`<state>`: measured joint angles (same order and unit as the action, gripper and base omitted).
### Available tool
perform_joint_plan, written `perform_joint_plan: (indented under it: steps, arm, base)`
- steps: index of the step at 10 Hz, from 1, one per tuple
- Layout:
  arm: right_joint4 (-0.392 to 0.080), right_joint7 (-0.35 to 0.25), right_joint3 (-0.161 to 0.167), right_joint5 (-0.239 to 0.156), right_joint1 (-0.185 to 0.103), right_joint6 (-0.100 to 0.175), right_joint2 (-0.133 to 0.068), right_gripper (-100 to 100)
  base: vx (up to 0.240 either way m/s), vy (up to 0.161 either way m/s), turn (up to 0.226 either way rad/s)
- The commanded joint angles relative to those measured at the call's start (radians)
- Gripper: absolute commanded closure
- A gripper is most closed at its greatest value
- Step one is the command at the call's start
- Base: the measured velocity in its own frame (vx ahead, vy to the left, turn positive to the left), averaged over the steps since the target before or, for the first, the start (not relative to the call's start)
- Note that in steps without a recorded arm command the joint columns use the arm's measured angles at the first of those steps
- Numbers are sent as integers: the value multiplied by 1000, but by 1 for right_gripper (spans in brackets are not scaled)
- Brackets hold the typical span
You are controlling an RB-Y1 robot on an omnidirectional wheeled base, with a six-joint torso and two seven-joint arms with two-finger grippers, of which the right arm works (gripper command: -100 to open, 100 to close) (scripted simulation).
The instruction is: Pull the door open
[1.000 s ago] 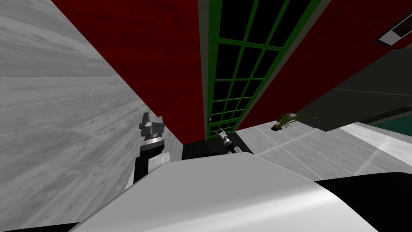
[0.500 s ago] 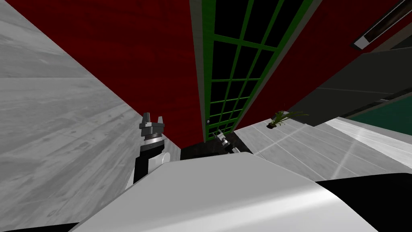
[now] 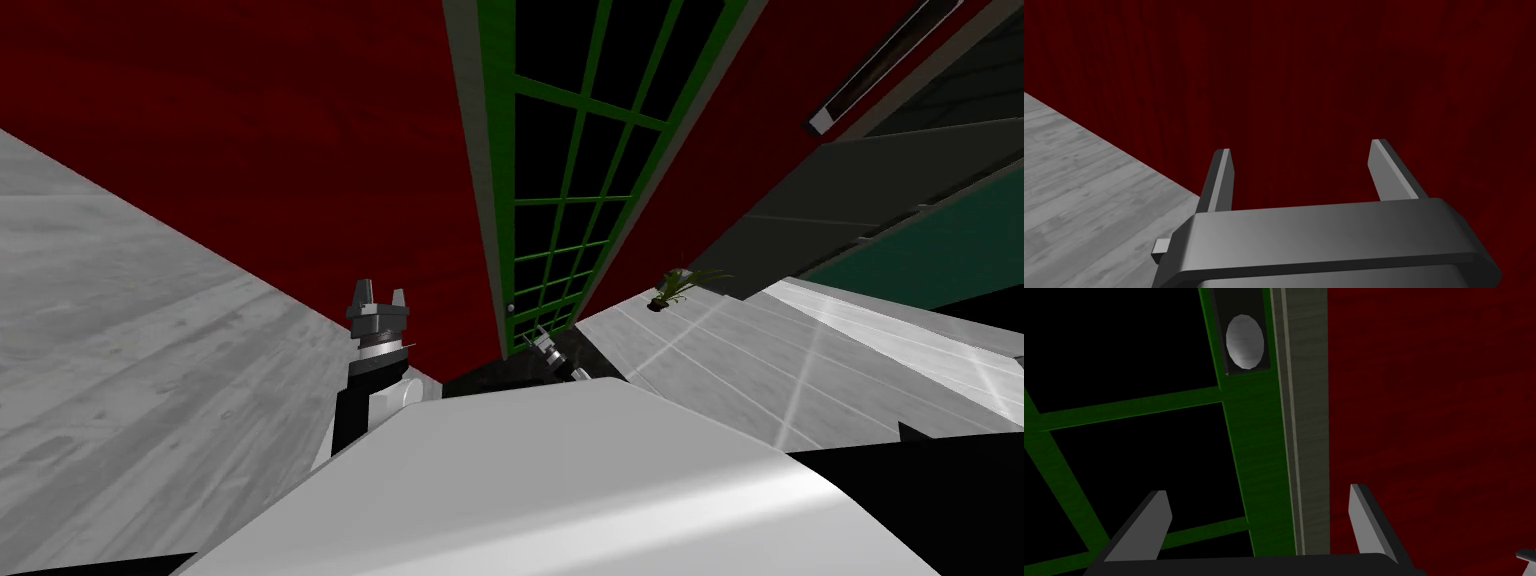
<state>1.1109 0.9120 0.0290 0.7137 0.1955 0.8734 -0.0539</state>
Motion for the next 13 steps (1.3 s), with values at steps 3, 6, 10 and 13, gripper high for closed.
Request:
perform_joint_plan:
  steps: [3, 6, 10, 13]
  arm:
    - [-76, 51, 1, 38, -27, 26, 25, -100]
    - [-131, 90, 3, 70, -44, 43, 50, -100]
    - [-186, 129, 6, 103, -62, 62, 83, -100]
    - [-194, 138, 9, 113, -62, 65, 95, -100]
  base:
    - [101, 27, -192]
    - [90, 54, -285]
    - [61, 76, -300]
    - [35, 108, -221]
